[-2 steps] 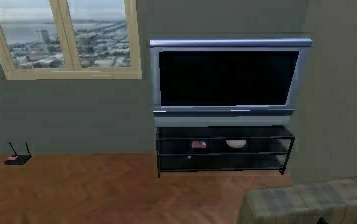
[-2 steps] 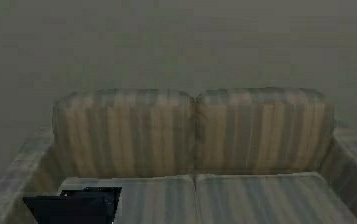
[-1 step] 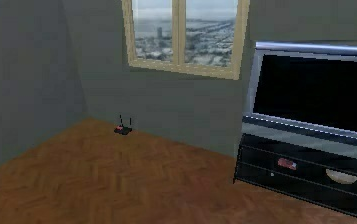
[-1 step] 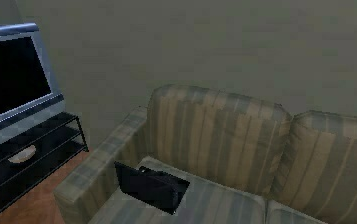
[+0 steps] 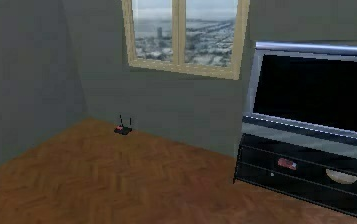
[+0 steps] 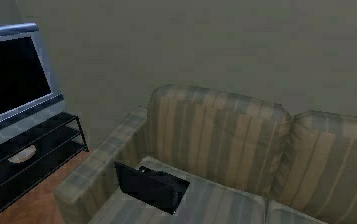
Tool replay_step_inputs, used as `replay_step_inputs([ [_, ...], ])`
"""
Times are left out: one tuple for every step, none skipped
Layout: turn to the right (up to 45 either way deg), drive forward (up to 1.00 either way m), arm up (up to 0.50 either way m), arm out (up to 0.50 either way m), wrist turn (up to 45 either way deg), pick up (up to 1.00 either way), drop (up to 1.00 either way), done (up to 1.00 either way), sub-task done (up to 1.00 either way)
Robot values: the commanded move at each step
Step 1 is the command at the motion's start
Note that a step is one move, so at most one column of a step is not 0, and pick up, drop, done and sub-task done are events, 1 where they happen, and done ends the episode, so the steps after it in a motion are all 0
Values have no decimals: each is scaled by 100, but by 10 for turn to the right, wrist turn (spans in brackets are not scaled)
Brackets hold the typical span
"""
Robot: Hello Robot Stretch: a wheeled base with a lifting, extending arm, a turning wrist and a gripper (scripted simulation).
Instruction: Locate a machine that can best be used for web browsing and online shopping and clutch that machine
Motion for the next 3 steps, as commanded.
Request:
replay_step_inputs([
  [0,0,14,0,0,0,0,0,0],
  [0,0,0,28,0,0,0,0,0],
  [0,0,0,0,450,0,0,0,0],
])
